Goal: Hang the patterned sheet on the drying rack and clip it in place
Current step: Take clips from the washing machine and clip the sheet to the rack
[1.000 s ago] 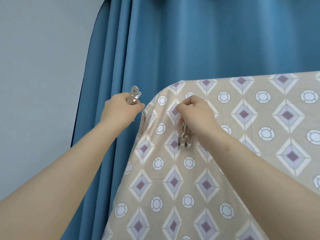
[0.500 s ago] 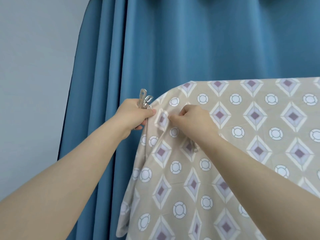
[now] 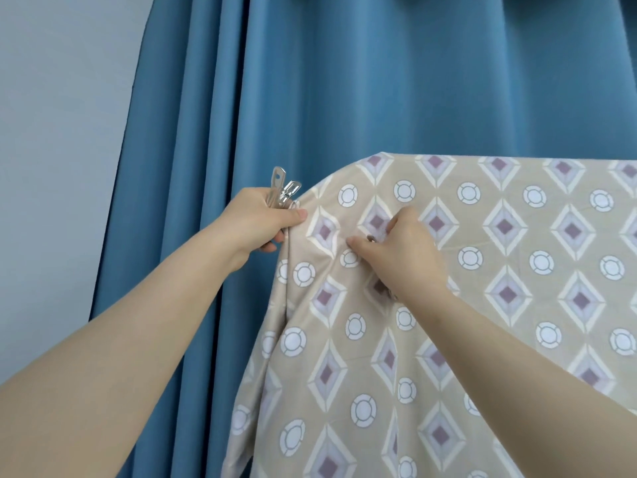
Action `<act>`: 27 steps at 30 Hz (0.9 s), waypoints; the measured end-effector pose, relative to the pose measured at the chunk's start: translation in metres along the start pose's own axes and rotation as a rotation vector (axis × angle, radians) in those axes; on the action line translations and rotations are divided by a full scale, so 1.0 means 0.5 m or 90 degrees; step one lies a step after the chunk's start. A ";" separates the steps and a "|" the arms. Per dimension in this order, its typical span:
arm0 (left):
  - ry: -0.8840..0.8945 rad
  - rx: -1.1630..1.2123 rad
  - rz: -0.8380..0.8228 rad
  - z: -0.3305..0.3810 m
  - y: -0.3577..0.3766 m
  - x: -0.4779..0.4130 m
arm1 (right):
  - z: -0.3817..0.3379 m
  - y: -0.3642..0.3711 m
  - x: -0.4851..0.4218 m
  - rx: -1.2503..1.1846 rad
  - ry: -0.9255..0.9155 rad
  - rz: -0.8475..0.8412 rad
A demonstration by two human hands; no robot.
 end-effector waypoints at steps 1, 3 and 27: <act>-0.006 -0.002 -0.011 -0.003 0.004 0.001 | 0.008 0.004 -0.001 -0.008 0.000 0.000; -0.014 0.007 -0.024 -0.009 0.010 0.001 | 0.017 0.015 -0.006 -0.037 -0.005 -0.010; 0.038 0.060 0.021 -0.028 0.019 0.026 | 0.005 -0.004 0.009 -0.049 -0.044 -0.058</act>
Point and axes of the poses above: each hand's wrist, its own x-axis away from the middle knuckle, its own y-axis out of the palm, z = x × y, the point moved 1 cm from there along -x, towards the middle knuckle, and after that the axes turned 9 degrees about x, right-handed, at the moved point
